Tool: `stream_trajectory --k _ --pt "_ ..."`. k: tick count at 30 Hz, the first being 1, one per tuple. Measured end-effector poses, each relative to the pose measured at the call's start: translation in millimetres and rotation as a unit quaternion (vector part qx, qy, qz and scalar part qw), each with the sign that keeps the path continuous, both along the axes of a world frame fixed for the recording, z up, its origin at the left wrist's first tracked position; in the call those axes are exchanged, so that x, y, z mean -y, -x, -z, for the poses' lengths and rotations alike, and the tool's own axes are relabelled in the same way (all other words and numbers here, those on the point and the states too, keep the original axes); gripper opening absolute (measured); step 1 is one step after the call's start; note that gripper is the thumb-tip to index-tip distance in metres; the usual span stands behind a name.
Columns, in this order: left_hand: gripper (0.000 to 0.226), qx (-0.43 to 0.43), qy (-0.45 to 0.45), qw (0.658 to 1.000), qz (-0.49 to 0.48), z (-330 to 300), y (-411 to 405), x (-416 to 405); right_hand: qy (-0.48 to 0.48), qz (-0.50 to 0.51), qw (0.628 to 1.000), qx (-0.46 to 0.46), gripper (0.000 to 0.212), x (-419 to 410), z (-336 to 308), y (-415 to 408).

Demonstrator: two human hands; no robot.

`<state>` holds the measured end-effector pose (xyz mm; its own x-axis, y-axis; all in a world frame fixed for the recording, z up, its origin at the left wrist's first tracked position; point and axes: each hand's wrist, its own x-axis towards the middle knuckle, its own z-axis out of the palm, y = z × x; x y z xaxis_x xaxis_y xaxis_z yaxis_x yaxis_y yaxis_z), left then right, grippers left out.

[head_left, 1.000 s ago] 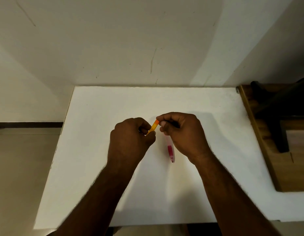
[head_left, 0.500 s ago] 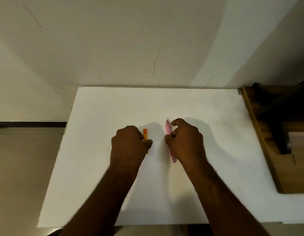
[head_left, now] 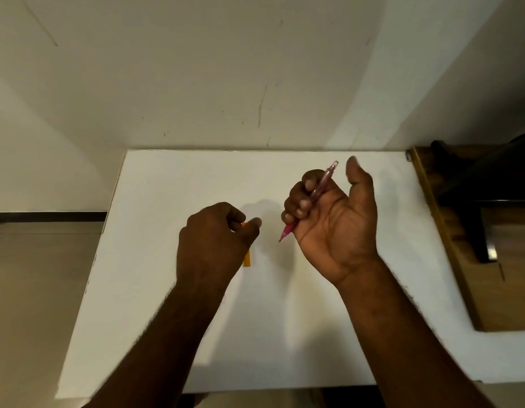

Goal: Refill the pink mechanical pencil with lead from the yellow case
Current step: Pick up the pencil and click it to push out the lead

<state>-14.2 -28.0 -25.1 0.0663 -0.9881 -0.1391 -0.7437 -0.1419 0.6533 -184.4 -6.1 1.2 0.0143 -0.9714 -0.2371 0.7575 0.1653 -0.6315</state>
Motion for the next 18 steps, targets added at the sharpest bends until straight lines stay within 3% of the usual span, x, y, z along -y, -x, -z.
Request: stream_trajectory --k 2,8,18 --pt "0.023 -0.008 0.001 1.000 -0.003 -0.7 0.9 0.4 0.006 0.005 1.000 0.002 0.061 -0.1 -1.8 1.5" --pt "0.016 -0.025 0.010 1.000 0.012 -0.1 3.5 -1.5 0.015 0.055 0.997 -0.046 0.047 2.4 -5.7 -0.9" --pt "0.016 -0.033 0.008 0.999 0.030 4.0 4.4 -2.6 0.020 0.057 0.997 -0.055 0.047 1.8 -7.3 -1.7"
